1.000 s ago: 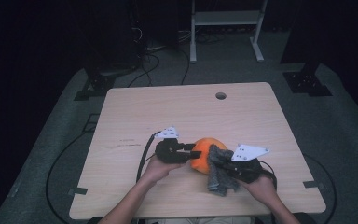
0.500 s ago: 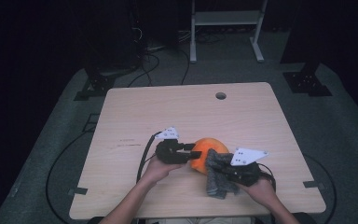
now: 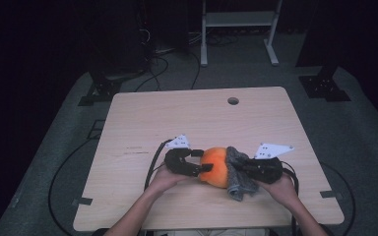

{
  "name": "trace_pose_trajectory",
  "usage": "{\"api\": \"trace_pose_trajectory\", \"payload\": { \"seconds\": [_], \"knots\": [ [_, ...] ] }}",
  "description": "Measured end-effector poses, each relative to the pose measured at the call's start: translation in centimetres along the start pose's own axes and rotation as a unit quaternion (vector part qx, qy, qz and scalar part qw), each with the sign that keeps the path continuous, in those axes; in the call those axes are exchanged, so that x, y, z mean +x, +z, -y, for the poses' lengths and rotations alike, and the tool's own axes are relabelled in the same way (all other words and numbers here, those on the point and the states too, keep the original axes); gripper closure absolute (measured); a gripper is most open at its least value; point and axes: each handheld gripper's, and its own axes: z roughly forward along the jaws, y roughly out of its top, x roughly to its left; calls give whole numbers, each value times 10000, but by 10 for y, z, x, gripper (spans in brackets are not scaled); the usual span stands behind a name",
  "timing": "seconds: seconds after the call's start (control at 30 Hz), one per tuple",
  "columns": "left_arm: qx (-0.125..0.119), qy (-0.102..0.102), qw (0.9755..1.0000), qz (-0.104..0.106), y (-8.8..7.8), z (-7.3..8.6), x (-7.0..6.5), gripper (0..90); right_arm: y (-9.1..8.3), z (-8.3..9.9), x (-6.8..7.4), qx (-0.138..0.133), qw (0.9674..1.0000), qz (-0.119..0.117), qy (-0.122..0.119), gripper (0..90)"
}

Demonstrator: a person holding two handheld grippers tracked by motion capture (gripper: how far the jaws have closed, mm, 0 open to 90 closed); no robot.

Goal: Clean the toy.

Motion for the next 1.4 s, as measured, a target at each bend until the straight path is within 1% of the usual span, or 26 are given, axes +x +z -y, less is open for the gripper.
{"api": "trace_pose_trajectory", "payload": {
  "seconds": [0.03, 0.1, 0.13, 0.17, 0.2, 0.23, 0.27, 0.33, 0.37, 0.43, 0.5, 0.6, 0.8, 0.83, 0.87, 0.93, 1.0, 1.03, 1.1, 1.17, 1.23, 1.27, 1.3, 1.33, 1.37, 1.4],
  "knots": [
    [-19, 12, 10000, 48, 2, 1, -1, 277, -1, 1, 2, 30, 10000, 2, -14, 815],
    [-8, 160, 9999, 50, 3, 1, -5, 333, -3, 3, 6, 123, 9999, 24, -84, 816],
    [19, 383, 9993, -37, 3, 0, -10, 370, -5, 1, 7, 146, 9998, 22, -97, 816],
    [21, 530, 9985, -96, 2, 0, -13, 411, -8, -3, 10, 116, 9999, -28, -110, 817],
    [25, 750, 9971, -119, 2, -1, -18, 435, -10, -6, 11, 41, 9999, -85, -110, 817],
    [52, 1126, 9936, -117, 3, -3, -25, 451, -11, -12, 13, -101, 9997, -187, -108, 817],
    [91, 1273, 9918, -115, 5, -3, -29, 462, -12, -21, 16, -227, 9993, -226, -186, 817],
    [293, 1633, 9861, -115, 10, -1, -37, 472, -8, -29, 19, -139, 9991, -231, -332, 817],
    [338, 1725, 9843, -129, 11, 0, -37, 473, -5, -31, 19, -61, 9989, -229, -401, 818],
    [335, 1623, 9861, -97, 9, 1, -32, 473, -1, -28, 17, 37, 9988, -203, -437, 817],
    [310, 1466, 9887, -31, 7, 1, -26, 475, -1, -22, 14, 0, 9994, -216, -270, 818],
    [307, 1453, 9889, -16, 7, 2, -26, 483, -2, -14, 10, -23, 9996, -231, -135, 818],
    [258, 1422, 9895, -4, 5, 1, -26, 495, -13, -8, 5, 60, 9999, -78, -85, 818],
    [246, 1416, 9896, 7, 6, 1, -27, 498, -16, -9, 5, 35, 10000, -56, -67, 818],
    [252, 1457, 9890, 4, 6, 1, -27, 503, -17, -10, 6, -35, 10000, -52, -58, 818],
    [267, 1503, 9883, -8, 6, 1, -28, 507, -20, -15, 9, -192, 9997, -32, -120, 818],
    [263, 1508, 9882, 4, 6, 1, -28, 505, -17, -20, 9, -172, 9996, -23, -200, 817],
    [251, 1474, 9888, 26, 5, 1, -28, 501, -15, -21, 8, -125, 9997, -24, -198, 817],
    [195, 1307, 9912, 84, 5, 1, -25, 421, -9, -15, 2, -49, 9999, -54, -79, 818],
    [123, 1057, 9942, 176, 5, 0, -22, 323, -8, -8, 0, -94, 10000, -28, -15, 819],
    [231, 764, 9968, 48, 10, 0, -19, 205, -11, -4, 1, -153, 9999, -23, 18, 819],
    [329, 575, 9977, 111, 14, 1, -17, 169, -12, -3, 3, -155, 9999, -53, 18, 819],
    [415, 467, 9979, 162, 17, 2, -15, 154, -12, -2, 5, -146, 9999, -55, -14, 819],
    [435, 458, 9979, 150, 18, 3, -16, 157, -12, -1, 7, -121, 9999, -58, -58, 819],
    [428, 590, 9972, 140, 17, 3, -18, 189, -11, -1, 10, -94, 9999, -54, -85, 819],
    [379, 777, 9962, 83, 15, 3, -21, 278, -11, -2, 11, -81, 9999, -49, -124, 819]
  ]
}}
